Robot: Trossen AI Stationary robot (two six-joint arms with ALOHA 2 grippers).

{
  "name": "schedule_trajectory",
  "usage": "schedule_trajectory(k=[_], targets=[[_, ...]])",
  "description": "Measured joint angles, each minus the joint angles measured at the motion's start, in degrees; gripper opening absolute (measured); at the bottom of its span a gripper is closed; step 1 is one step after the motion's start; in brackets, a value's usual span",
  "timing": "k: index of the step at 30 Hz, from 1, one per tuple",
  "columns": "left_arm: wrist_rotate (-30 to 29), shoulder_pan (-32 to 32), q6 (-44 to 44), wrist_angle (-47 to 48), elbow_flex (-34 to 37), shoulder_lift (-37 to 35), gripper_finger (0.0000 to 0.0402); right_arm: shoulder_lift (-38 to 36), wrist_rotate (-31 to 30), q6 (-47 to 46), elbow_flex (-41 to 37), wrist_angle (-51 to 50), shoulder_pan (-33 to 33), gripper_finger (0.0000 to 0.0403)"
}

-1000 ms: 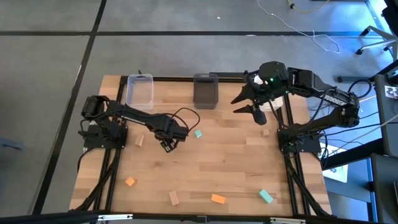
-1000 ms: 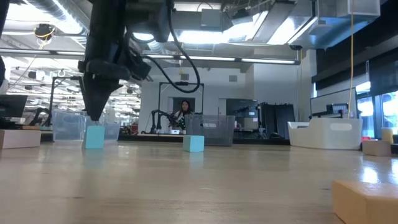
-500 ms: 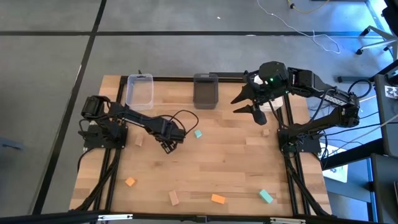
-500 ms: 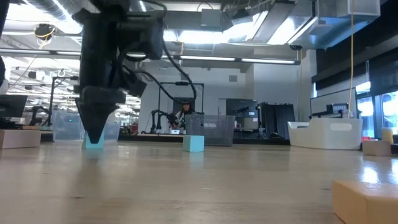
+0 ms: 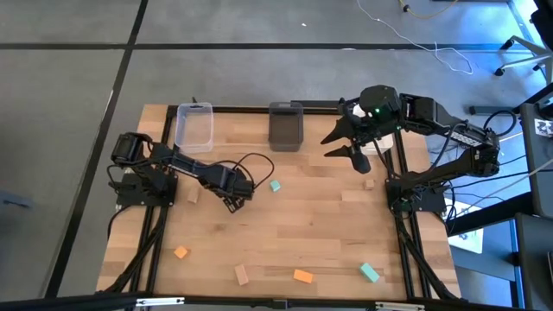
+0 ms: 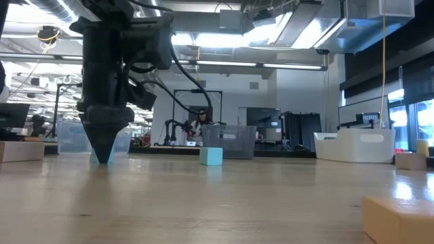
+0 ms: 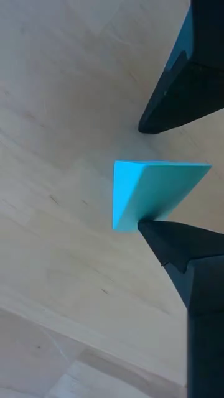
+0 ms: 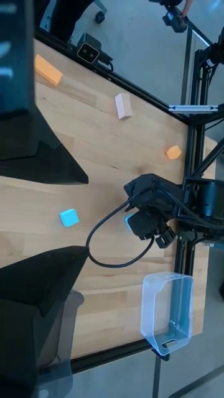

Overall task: Sort & place blocks by color
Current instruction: Put the top left blue block into the black bin

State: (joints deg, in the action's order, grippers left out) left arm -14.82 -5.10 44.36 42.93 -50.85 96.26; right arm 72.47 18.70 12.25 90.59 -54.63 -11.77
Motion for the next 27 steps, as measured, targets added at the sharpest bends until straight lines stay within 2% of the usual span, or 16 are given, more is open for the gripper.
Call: schedule_trajectory(k=[4,10,16,27], targets=[[-0.11,0.0,0.02,-0.32,0.02,0.06,0.0218,0.01,0.0,0.0,0.02,0.01,0.01,0.0173],[-0.11,0.0,0.11,-0.58,0.04,0.1,0.0153,0.0,-0.02,0.0,0.02,0.0,0.0,0.0173],[-3.41,0.25,0.52,-0.75,0.11,0.22,0.0097,0.0,-0.02,0.0,0.02,0.0,0.02,0.0173],[-1.23,0.29,1.07,-0.08,0.09,-1.66,0.0083,0.02,-0.02,0.0,0.02,-0.02,0.02,0.0173]])
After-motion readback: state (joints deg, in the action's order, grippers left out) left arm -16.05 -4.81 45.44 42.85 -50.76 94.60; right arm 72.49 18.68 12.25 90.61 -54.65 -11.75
